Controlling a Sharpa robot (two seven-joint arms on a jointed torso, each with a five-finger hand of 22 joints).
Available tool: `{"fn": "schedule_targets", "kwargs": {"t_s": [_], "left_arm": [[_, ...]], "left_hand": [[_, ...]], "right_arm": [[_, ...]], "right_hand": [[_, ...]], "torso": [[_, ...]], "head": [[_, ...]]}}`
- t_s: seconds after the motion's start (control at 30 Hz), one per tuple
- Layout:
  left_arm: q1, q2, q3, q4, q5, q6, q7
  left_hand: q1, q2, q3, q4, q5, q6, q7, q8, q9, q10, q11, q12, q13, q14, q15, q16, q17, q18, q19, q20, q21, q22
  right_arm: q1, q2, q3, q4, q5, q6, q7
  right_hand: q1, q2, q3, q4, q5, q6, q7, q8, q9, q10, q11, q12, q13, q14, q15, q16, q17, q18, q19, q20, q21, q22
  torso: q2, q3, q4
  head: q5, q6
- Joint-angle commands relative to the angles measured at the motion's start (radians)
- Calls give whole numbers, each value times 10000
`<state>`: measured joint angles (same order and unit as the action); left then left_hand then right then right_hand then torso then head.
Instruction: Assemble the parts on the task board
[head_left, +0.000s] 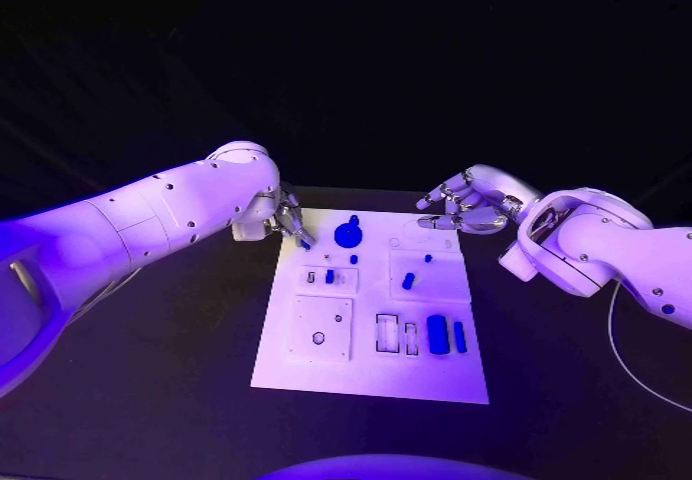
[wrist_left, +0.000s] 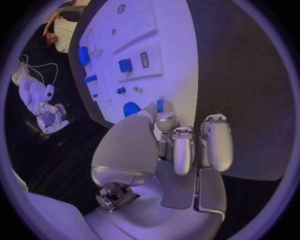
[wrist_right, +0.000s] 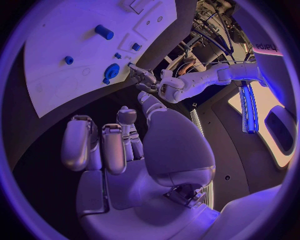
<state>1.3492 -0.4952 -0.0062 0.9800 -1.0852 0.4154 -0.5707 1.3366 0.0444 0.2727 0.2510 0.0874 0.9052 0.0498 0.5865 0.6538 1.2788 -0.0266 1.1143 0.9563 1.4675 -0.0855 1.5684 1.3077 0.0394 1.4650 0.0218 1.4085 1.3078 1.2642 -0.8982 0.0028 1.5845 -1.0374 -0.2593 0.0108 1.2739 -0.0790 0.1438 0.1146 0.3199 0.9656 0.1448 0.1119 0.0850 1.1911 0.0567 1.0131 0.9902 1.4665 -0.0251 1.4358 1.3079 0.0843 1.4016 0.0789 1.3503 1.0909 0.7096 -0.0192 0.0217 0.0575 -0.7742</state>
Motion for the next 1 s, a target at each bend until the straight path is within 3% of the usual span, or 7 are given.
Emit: {"fn": "schedule_targets", "kwargs": {"t_s": [0.03,0.07,0.33,0.57,0.73,1.0], "left_arm": [[-1,-255,3,441,368,-529,76],[-2,-418,1,694,441,-684,50],[-112,-1373,-12,2251,589,-1604,70],[-377,-2038,-24,3487,310,-2300,298],[-532,-2207,-33,3839,65,-2397,364],[-760,-2282,-53,4005,-170,-2101,346]], "left_hand": [[-351,-389,1881,-1273,-3,-77,-30,108,77,-28,-8,-78,-62,1033,8,24,2631,92,220,8,81,593],[-418,-449,2073,-1309,-2,-83,-44,142,103,-17,-9,-74,-65,1033,-1,24,2631,85,228,14,98,619],[-862,-812,3092,-1522,-2,-89,-73,339,246,115,-31,30,9,1033,-26,24,2631,59,281,-2,195,763],[-1007,-925,3361,-1591,-3,-62,-91,406,288,136,-47,0,-53,1033,-34,24,2631,44,307,-11,244,833],[-1022,-939,3386,-1599,-3,-56,-93,414,292,145,-49,4,-50,1033,-35,24,2631,41,312,-13,253,846],[-1070,-991,3484,-1634,-6,-40,-104,440,307,192,-58,42,-8,1033,-40,24,2631,36,322,-18,270,871]], "right_arm": [[-6,2,0,3,-104,63,-47],[-6,-9,0,5,-120,61,-69],[-6,-53,0,18,-122,87,-96],[-6,-74,-1,17,-115,106,-111],[-6,-76,-2,17,-111,116,-114],[-6,-69,-4,6,-102,120,-122]], "right_hand": [[10,94,24,39,40,8,-12,40,-13,-56,-19,-17,0,559,9,-62,348,62,-84,-14,-60,-27],[10,94,24,39,40,8,-12,40,-13,-56,-19,-17,0,559,9,-62,348,62,-84,-14,-60,-27],[2,87,16,46,43,10,-11,42,-13,-56,-17,-17,-2,560,10,-63,349,62,-85,-14,-61,-29],[2,87,16,46,43,10,-11,42,-13,-56,-17,-17,-2,560,10,-63,349,62,-85,-14,-61,-29],[2,87,16,46,43,10,-11,42,-13,-56,-17,-17,-2,560,10,-63,349,62,-85,-14,-61,-29],[2,87,16,46,43,10,-11,42,-13,-56,-17,-17,-2,560,10,-63,349,62,-85,-14,-61,-29]], "torso": [[1,0,-3],[-2,-10,34],[-40,-11,106],[-43,-16,109],[-46,-20,123],[-24,-11,82]], "head": [[5,-3],[-22,-12],[-2,-65],[18,-105],[30,-124],[65,-155]]}}
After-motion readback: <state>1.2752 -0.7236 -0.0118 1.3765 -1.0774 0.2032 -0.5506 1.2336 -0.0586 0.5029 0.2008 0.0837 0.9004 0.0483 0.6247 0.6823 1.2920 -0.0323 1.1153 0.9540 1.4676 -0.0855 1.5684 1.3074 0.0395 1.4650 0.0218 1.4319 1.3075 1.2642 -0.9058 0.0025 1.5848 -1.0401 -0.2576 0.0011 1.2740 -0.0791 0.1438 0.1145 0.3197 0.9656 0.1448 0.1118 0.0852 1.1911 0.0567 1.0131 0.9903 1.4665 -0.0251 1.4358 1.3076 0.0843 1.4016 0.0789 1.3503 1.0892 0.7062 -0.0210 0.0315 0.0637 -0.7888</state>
